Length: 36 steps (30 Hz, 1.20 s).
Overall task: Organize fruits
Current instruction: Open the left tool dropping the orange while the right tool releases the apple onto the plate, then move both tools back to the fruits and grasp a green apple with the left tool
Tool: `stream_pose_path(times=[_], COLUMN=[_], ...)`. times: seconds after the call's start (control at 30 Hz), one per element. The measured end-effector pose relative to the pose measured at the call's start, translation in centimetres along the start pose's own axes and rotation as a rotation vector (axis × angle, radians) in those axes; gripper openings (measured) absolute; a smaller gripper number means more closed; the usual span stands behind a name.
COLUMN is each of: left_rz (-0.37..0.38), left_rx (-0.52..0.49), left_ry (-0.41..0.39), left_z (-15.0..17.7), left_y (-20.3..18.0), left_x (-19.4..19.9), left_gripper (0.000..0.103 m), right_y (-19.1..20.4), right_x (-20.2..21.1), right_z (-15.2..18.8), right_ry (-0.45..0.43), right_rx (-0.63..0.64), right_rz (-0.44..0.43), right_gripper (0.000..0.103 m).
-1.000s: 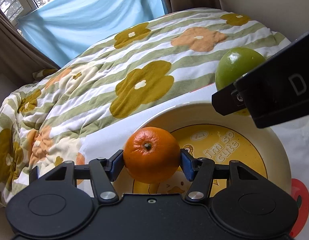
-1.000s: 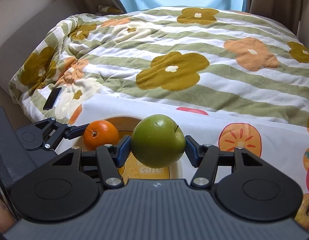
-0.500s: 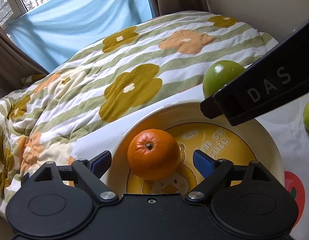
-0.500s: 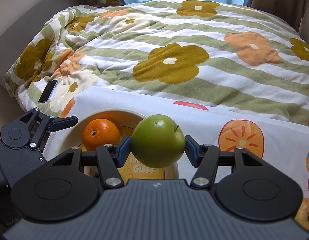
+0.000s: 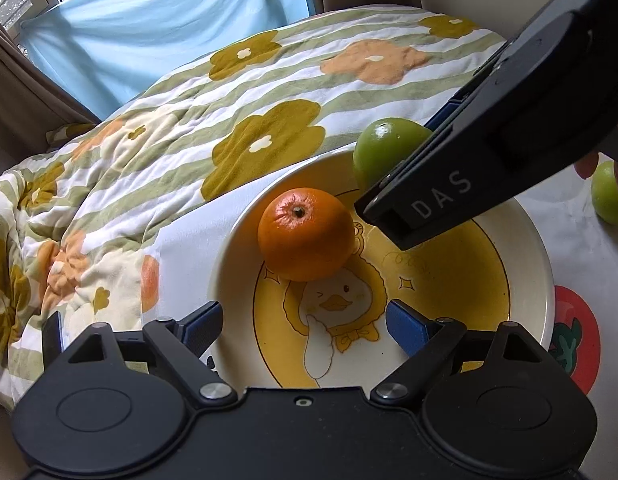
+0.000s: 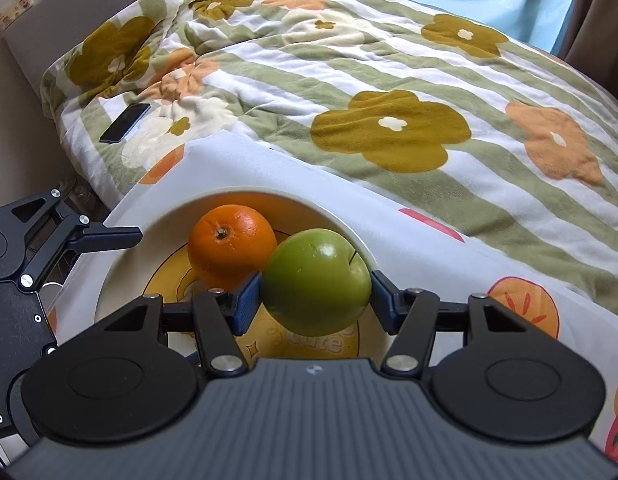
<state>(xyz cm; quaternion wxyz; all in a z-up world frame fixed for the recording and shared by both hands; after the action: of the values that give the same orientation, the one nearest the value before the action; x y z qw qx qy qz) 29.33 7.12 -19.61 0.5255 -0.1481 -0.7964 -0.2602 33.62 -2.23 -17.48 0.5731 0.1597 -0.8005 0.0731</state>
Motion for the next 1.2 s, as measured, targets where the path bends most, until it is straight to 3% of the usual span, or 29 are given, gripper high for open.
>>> stream_pose_path(times=[0.2, 0.27, 0.33, 0.37, 0.87, 1.2], left_rz=[0.003, 0.005, 0.002, -0.001, -0.022, -0.059], left_rx=[0.011, 0.015, 0.018, 0.021, 0.043, 0.107], left_ry=[-0.010, -0.013, -0.018, -0.019, -0.074, -0.150], left_z=[0.0, 0.0, 0.1, 0.1, 0.2, 0.5], left_y=[0.1, 0.1, 0.2, 0.2, -0.4, -4.3], left_x=[0.3, 0.4, 0.5, 0.5, 4.2, 10.7], left_gripper=[0.092, 0.092, 0.092, 0.092, 0.092, 0.093], right_y=[0.4, 0.4, 0.4, 0.2, -0.8, -3.9], right_x=[-0.2, 0.4, 1.0, 1.2, 5.8, 12.7], right_z=[0.3, 0.2, 0.2, 0.4, 2.6, 8.9], right_ry=[-0.009, -0.042, -0.073, -0.084, -0.143, -0.242], right_rx=[0.028, 0.029, 0.026, 0.017, -0.083, -0.154], right_rz=[0.006, 0.024, 0.044, 0.043, 0.066, 0.091], right_gripper=[0.073, 0.082, 0.101, 0.102, 0.102, 0.103])
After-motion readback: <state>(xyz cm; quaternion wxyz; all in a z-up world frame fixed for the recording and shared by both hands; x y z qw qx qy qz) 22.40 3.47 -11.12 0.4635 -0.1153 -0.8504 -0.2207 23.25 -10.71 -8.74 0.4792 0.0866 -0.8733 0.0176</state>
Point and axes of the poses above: each gripper's, at about its wrist camera, not at the fingertips, and x roughly against the way its jaws point, y to its left, z to its underside, the point moved 5 cm from there along -x, roughly the way its jaws point, and after that the axes turned 14 degrees about y, right-handed, at the moved point
